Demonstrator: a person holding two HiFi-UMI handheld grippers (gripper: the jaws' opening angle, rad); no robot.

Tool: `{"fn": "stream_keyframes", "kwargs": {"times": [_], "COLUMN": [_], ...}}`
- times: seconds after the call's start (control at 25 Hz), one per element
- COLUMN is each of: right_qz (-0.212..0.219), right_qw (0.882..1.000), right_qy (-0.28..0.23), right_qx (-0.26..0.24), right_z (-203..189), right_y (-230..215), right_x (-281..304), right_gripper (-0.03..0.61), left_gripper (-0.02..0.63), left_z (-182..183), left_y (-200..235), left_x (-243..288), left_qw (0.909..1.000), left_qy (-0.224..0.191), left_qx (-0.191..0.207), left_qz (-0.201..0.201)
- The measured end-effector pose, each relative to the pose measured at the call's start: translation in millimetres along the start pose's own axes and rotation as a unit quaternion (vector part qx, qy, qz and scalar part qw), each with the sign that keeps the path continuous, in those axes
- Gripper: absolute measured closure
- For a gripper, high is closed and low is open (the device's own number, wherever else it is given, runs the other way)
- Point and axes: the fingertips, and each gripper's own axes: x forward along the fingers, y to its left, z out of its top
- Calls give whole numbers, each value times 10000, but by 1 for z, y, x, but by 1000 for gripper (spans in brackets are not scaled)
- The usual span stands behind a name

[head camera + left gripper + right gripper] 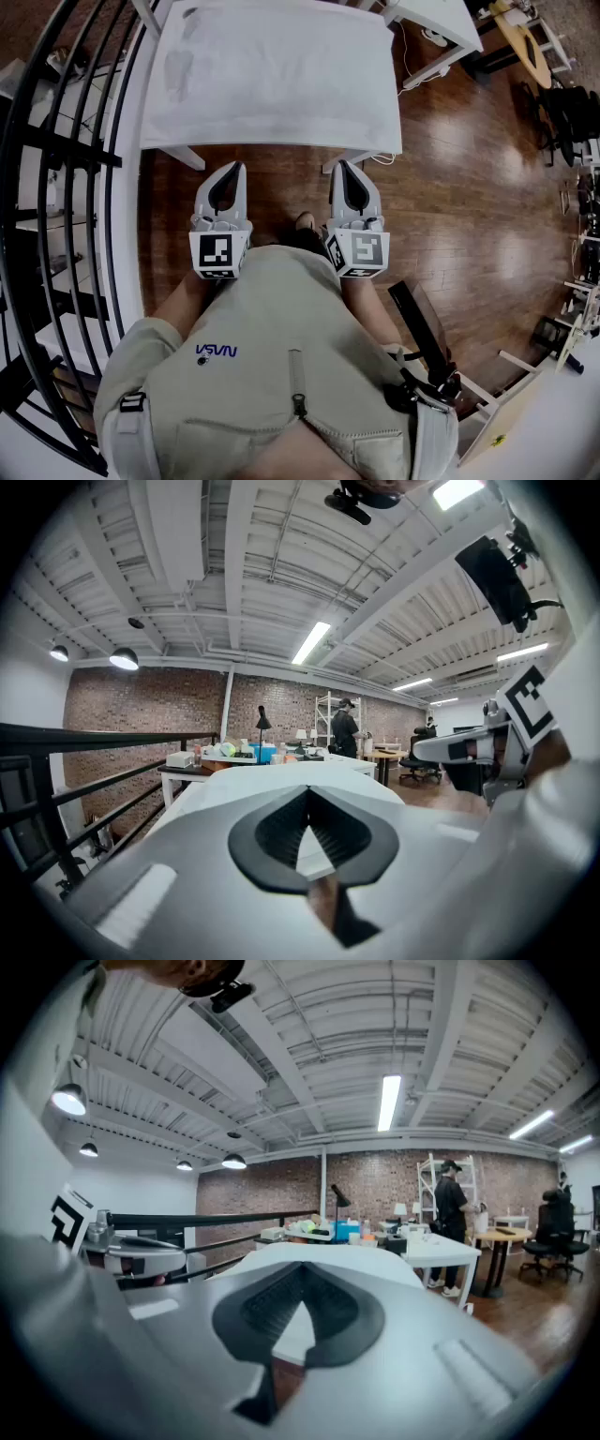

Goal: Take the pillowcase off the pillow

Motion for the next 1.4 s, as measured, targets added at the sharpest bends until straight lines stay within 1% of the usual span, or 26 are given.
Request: {"fn": "stream_keyframes", "kwargs": {"times": [0.16, 0.28, 0.48, 0.6, 0.64, 0.76, 0.88, 0.96, 1.08, 1.16, 1.24, 1.36, 1.4], "right_qz": [-75, -74, 212, 414, 491, 674, 680, 643, 544, 387, 203, 76, 38], "right_qw": [9999, 9998, 9994, 9989, 9986, 9976, 9975, 9977, 9982, 9987, 9987, 9964, 9949], "right_qy": [19, -52, -158, -141, -118, -26, 70, 125, 241, 328, 475, 837, 993], "right_qx": [115, 187, 217, 183, 177, 174, 175, 158, 115, 71, 42, -87, -144], "right_z": [-6, -2, 2, 0, -2, -10, -14, -17, -24, -29, -34, -52, -61], "right_y": [-26, -50, -83, -106, -113, -126, -135, -138, -144, -147, -147, -142, -141], "right_x": [6, 21, 61, 81, 87, 101, 116, 122, 135, 145, 149, 144, 144], "right_gripper": [577, 577, 577, 577, 563, 492, 445, 434, 420, 412, 397, 374, 355], "left_gripper": [607, 588, 564, 538, 527, 487, 463, 442, 412, 397, 360, 306, 294], "left_z": [2, 9, 21, 31, 34, 36, 31, 23, 14, 12, 6, -12, -20], "left_y": [-8, -6, 1, 3, 3, 9, 23, 33, 53, 69, 81, 91, 95], "left_x": [11, 27, 62, 87, 94, 103, 104, 104, 112, 122, 129, 135, 136], "left_qw": [10000, 9998, 9981, 9964, 9958, 9940, 9923, 9915, 9913, 9926, 9946, 9957, 9954], "left_qy": [-7, -7, -72, -118, -126, -66, 92, 233, 345, 350, 447, 762, 862], "left_qx": [-8, -10, -146, -74, -47, -26, -84, -141, -132, -49, -4, 52, 72], "left_qz": [55, 216, 594, 836, 902, 1089, 1235, 1273, 1264, 1161, 934, 532, 421]}}
